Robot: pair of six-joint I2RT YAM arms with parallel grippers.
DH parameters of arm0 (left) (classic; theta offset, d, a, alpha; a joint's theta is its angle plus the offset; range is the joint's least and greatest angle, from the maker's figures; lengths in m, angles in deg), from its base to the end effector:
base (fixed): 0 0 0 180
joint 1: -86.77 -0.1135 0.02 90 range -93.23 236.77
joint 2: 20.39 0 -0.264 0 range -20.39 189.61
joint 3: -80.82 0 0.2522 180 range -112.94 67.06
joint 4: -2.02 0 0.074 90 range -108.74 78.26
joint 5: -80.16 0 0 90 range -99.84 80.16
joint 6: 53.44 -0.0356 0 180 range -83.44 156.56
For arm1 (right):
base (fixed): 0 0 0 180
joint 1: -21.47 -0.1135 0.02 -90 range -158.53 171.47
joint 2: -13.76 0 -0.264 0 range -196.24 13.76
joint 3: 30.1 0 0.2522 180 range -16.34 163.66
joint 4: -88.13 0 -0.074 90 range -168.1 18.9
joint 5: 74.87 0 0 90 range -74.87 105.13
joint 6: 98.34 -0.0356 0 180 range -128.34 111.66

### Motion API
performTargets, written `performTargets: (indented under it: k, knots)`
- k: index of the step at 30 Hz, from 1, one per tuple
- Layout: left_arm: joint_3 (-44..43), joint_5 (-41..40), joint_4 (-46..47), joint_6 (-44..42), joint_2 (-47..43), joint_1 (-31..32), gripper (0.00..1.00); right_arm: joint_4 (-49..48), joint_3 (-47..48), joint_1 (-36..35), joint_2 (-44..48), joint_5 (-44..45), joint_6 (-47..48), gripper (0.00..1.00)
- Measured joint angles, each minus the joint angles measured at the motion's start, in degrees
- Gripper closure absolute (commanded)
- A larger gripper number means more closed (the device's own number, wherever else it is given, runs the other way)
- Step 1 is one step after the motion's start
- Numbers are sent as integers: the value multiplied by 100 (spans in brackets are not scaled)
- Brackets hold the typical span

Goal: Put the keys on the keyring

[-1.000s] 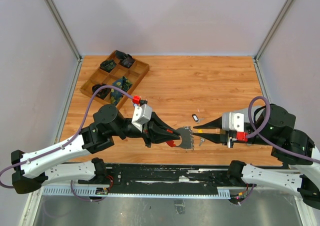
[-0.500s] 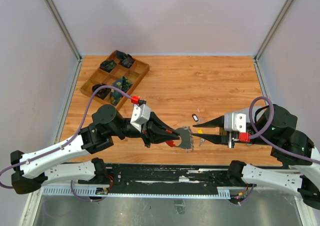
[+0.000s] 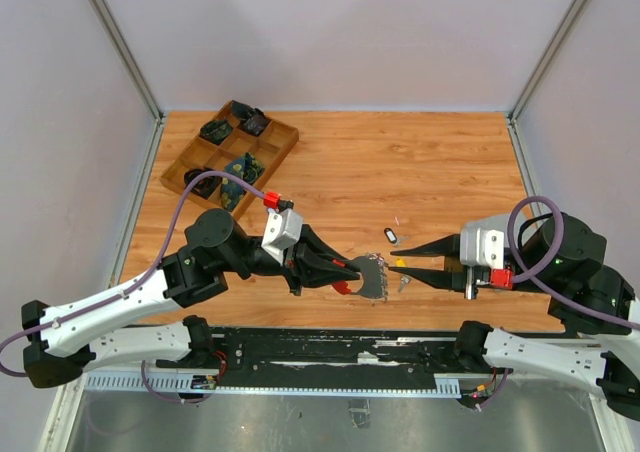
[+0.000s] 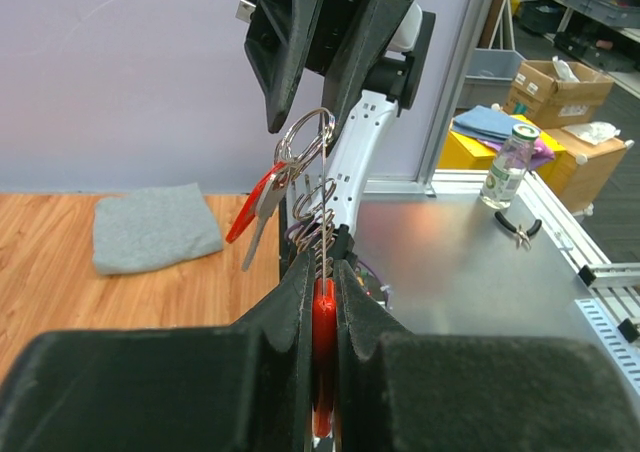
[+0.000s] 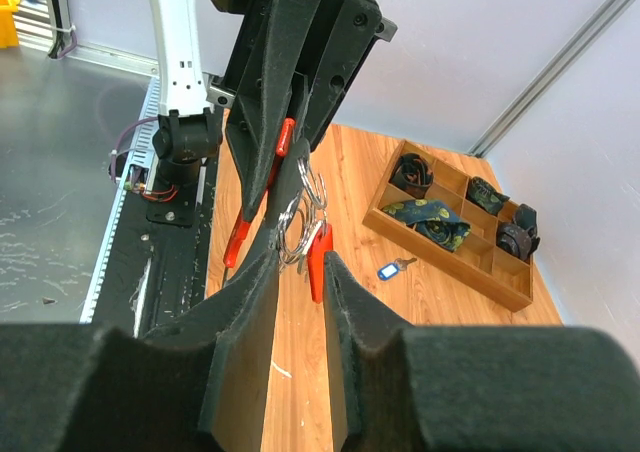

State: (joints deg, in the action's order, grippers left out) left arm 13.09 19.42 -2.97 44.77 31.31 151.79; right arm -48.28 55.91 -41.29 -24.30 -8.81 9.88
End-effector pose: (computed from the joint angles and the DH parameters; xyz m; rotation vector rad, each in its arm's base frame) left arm 0.0695 -0.1903 0.4104 1.1207 1.0827 -1.3867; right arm 0.0271 0.0842 0.4716 -1.2636 0.9392 0.9288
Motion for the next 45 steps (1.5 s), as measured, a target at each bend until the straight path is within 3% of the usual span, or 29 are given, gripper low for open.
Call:
performTargets:
  k: [14,45]
  knots:
    - [0,46,13,0,37,0,99,20,-22,0,39,138,31,68]
    - [0,90,22,2,81,0,99,15,-11,0,-46,76,179,68]
